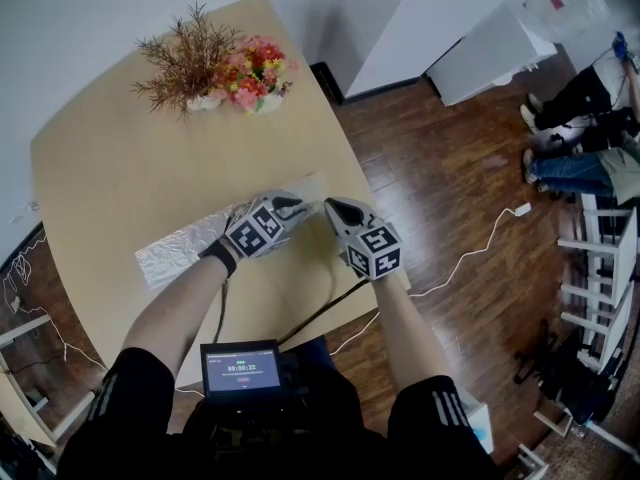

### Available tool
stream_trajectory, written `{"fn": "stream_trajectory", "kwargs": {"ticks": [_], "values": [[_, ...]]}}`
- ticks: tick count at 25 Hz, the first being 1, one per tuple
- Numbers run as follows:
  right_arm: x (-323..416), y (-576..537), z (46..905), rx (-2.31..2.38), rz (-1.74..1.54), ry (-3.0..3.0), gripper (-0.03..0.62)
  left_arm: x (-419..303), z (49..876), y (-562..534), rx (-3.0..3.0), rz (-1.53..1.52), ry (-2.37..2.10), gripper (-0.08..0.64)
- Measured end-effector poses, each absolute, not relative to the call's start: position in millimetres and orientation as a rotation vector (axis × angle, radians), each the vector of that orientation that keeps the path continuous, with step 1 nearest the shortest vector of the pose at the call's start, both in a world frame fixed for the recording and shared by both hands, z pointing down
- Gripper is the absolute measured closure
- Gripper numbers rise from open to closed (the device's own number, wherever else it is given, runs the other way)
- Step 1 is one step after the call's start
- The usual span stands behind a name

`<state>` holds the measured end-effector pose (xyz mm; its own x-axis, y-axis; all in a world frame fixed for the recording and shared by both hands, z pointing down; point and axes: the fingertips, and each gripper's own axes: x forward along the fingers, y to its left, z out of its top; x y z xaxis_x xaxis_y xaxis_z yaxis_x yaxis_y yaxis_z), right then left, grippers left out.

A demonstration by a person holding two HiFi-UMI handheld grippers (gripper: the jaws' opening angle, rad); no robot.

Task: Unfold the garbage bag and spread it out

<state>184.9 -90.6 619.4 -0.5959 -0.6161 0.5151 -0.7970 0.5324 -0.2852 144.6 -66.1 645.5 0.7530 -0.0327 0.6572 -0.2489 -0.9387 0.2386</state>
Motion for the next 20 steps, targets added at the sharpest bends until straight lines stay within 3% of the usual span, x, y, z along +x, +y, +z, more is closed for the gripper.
{"fn": "stream_trajectory", "kwargs": {"ticks": [2, 6, 10, 20], "values": [[184.5, -89.9, 620.3, 1.160, 0.709, -2.419, 0.574, 145.1, 643.9, -63.4, 2.656, 0.990, -0.205, 0.417], [181.6, -90.1, 618.0, 1.148, 0.699, -2.431, 0.574, 149.0, 632.6, -63.0, 2.754, 1.019, -0.219, 0.410], [177.2, -90.2, 613.6, 1.138, 0.687, -2.445, 0.574, 158.3, 623.6, -66.5, 2.856, 1.111, -0.253, 0.517], [169.0, -90.3, 600.0, 1.123, 0.673, -2.486, 0.574, 170.4, 621.9, -66.8, 2.875, 1.168, -0.253, 0.517]]}}
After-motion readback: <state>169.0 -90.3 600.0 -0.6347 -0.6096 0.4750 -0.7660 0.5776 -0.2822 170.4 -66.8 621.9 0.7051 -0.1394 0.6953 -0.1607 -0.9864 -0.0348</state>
